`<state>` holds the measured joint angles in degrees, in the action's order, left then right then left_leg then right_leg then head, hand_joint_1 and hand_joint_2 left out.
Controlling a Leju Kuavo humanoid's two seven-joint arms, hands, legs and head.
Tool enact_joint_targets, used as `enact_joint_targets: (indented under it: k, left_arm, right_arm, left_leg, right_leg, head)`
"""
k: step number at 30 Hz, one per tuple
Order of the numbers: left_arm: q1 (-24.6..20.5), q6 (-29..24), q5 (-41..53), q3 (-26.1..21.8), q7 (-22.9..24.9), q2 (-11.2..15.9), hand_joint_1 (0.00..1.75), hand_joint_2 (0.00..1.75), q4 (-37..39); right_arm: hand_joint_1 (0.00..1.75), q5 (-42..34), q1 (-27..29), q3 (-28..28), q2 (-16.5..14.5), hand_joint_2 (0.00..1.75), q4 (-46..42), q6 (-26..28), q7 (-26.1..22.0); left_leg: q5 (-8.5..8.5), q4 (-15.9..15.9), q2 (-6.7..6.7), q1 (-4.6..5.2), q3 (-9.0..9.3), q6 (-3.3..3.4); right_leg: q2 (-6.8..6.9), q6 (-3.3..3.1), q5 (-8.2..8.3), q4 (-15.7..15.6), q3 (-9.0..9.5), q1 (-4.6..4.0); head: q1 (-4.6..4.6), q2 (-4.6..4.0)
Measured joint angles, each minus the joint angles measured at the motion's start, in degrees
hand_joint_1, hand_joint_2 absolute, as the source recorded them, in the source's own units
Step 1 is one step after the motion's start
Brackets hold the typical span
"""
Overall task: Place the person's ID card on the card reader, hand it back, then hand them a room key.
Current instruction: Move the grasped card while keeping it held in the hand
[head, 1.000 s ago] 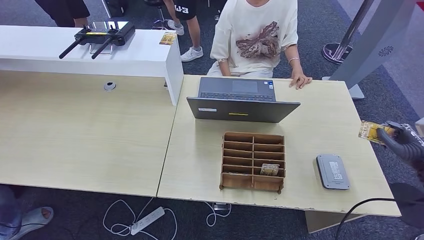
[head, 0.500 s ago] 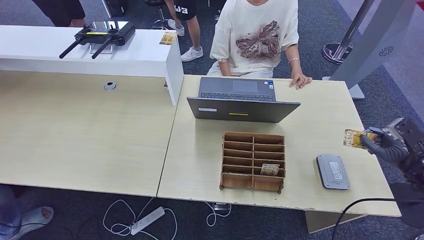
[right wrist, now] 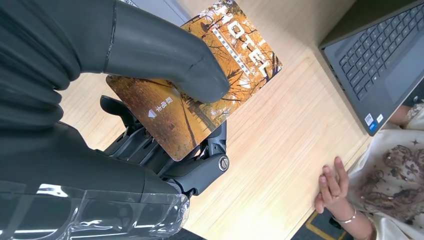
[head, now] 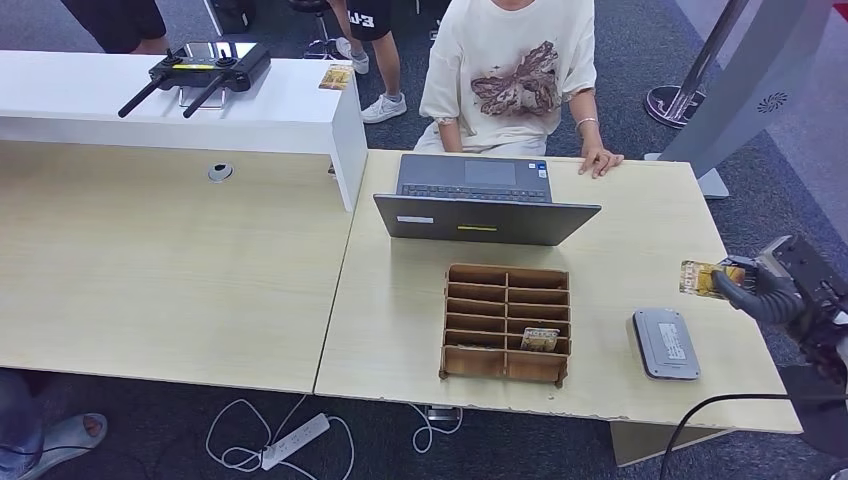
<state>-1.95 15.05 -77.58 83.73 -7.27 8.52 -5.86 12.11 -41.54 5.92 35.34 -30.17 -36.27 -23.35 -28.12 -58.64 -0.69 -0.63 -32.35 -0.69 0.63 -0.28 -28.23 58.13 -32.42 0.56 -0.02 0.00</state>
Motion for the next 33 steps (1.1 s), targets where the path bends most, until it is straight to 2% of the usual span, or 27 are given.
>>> enact_joint_targets:
  k: [15, 33]
  left_arm:
    - [0.0, 0.1, 0.2, 0.5, 0.0, 0.3, 0.00, 0.00, 0.0]
    - [0.0, 0.1, 0.4, 1.0, 0.0, 0.5, 0.00, 0.00, 0.0]
  right_arm:
    - [1.75, 0.2, 3.8, 0.8, 0.0, 1.75, -0.7, 1.5, 0.4]
    - [1.75, 3.4, 7.0, 2.2, -1.5, 1.75, -2.0, 2.9, 4.1]
  left_leg:
    - [0.00, 0.0, 0.01, 0.00, 0.00, 0.00]
    - [0.00, 0.0, 0.01, 0.00, -0.01, 0.00]
  right_leg:
    - [-0.01, 0.00, 0.00, 0.0, 0.00, 0.00]
    - [-0.01, 0.00, 0.00, 0.0, 0.00, -0.01]
  head:
    - [0.01, 0.00]
    - [0.01, 0.00]
